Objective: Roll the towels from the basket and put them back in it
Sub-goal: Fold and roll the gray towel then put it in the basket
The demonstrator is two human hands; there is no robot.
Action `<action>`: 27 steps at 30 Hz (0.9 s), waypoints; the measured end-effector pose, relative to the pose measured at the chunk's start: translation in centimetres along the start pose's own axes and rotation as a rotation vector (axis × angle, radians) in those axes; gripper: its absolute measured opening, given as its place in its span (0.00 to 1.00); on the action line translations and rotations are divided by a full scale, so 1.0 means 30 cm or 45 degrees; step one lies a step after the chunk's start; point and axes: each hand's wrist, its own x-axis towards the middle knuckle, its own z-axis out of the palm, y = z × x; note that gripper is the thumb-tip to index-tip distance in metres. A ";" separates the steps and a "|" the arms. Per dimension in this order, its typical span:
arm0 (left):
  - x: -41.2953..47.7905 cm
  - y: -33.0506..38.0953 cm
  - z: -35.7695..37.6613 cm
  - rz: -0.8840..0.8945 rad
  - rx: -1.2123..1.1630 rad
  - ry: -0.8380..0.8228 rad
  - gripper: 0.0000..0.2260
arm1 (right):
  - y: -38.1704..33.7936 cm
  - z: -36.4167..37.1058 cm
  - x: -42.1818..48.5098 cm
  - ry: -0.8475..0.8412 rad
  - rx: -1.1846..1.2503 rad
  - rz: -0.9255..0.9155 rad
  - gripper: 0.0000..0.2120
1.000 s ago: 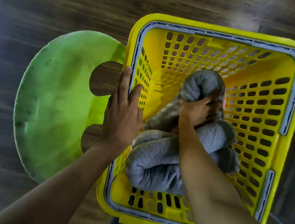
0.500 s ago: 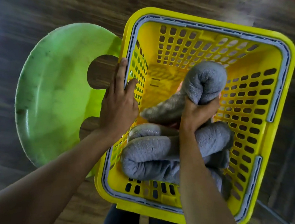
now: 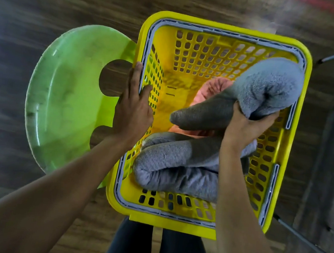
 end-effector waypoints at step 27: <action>-0.118 -0.075 -0.147 -0.240 -0.827 -0.139 0.22 | -0.311 -0.244 -0.209 -1.817 -1.359 -0.977 0.38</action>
